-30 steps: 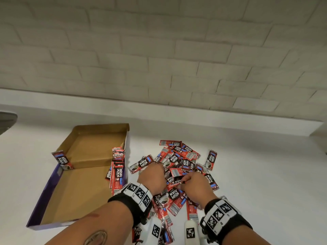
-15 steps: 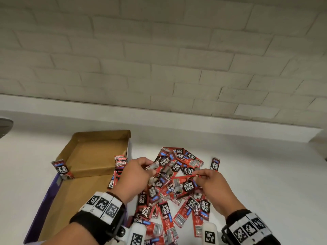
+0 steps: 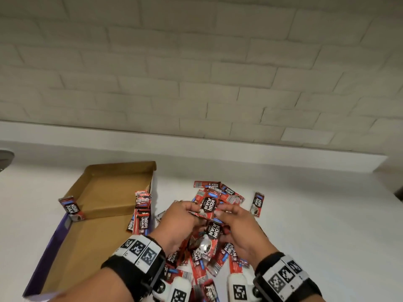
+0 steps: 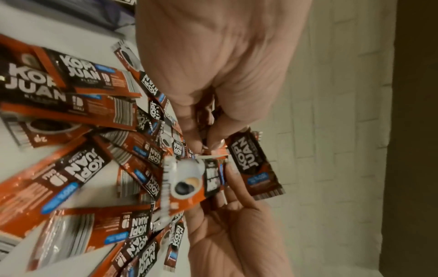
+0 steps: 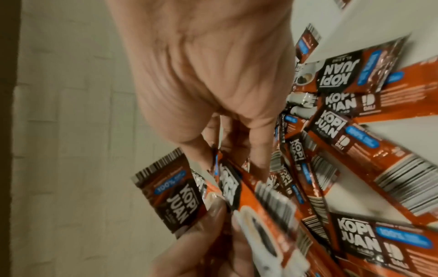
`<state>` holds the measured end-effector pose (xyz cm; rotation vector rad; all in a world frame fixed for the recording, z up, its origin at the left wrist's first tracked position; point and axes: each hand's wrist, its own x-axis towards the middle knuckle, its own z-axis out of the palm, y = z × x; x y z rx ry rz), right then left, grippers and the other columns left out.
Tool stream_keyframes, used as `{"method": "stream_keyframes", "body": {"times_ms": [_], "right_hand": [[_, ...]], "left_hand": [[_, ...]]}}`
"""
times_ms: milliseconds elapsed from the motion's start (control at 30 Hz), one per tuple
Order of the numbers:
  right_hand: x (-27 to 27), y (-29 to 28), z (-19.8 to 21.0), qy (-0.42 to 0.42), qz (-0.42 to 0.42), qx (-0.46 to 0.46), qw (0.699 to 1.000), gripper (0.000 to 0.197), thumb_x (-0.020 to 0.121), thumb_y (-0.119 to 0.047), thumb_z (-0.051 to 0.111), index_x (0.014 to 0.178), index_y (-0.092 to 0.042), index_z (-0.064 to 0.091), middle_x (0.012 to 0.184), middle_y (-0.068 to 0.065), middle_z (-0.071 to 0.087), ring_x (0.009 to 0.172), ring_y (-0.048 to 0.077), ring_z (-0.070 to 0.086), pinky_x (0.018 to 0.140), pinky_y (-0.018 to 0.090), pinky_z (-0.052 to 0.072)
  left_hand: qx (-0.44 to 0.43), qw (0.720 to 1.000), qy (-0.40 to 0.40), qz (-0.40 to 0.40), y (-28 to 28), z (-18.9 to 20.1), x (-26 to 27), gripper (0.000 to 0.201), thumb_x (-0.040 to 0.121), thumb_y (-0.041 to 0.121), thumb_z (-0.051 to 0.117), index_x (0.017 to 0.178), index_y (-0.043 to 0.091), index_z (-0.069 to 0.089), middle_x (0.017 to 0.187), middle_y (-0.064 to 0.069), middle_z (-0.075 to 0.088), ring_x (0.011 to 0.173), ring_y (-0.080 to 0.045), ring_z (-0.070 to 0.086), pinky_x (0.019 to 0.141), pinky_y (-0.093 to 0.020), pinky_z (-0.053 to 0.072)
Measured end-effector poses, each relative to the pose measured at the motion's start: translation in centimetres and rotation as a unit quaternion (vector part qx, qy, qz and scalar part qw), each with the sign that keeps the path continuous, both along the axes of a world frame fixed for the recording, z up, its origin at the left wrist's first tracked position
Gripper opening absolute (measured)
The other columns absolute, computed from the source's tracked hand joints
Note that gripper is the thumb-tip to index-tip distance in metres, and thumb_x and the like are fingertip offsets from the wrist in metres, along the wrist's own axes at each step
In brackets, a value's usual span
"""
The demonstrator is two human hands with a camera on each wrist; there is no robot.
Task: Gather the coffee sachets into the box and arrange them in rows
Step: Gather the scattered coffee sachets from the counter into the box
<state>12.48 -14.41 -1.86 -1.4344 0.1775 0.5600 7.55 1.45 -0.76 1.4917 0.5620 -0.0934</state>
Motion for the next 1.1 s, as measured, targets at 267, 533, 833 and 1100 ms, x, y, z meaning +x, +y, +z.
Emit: {"method": "stream_keyframes", "body": {"times_ms": [267,533,833,1100], "right_hand": [[2.4,-1.4,-1.1,0.048,-0.048,-0.019,0.998,0.012,0.101,-0.008,0.058,0.110,-0.010,0.064,0.104,0.016,0.075,0.069,0.025,0.070,0.049,0.028,0.053],[3.2,-1.1,-2.0,0.140,-0.095,0.077,0.983,0.021,0.099,-0.009,0.058,0.111,0.001,0.071,0.102,0.026,0.076,0.085,0.040,0.076,0.076,0.050,0.061],[1.9,0.4,-2.2,0.174,-0.035,0.179,0.968,0.049,0.087,-0.027,0.074,0.131,-0.006,0.065,0.126,0.022,0.070,0.119,0.039,0.066,0.108,0.053,0.047],[2.1,-1.7,-1.7,0.150,-0.005,0.138,0.979,0.022,0.094,-0.014,0.066,0.114,-0.006,0.072,0.116,0.012,0.076,0.104,0.031,0.071,0.078,0.048,0.058]], "left_hand": [[0.004,0.995,0.060,-0.076,-2.9,-0.7,0.1,0.053,0.082,-0.007,0.064,0.127,0.020,0.056,0.103,-0.014,0.072,0.077,-0.025,0.070,0.072,-0.038,0.058],[-0.006,0.990,0.037,-0.137,-3.0,0.3,-0.2,0.021,0.101,0.021,0.058,0.112,0.002,0.059,0.091,-0.010,0.065,0.065,-0.020,0.064,0.063,-0.035,0.057],[0.026,0.985,0.087,-0.149,-4.8,0.1,-0.4,0.022,0.109,0.032,0.037,0.122,0.014,0.037,0.107,-0.011,0.059,0.069,-0.033,0.072,0.055,-0.037,0.060],[0.194,0.915,0.116,-0.334,-3.6,1.4,0.0,0.035,0.097,0.033,0.057,0.123,0.011,0.054,0.109,-0.016,0.072,0.081,-0.034,0.073,0.076,-0.046,0.060]]}}
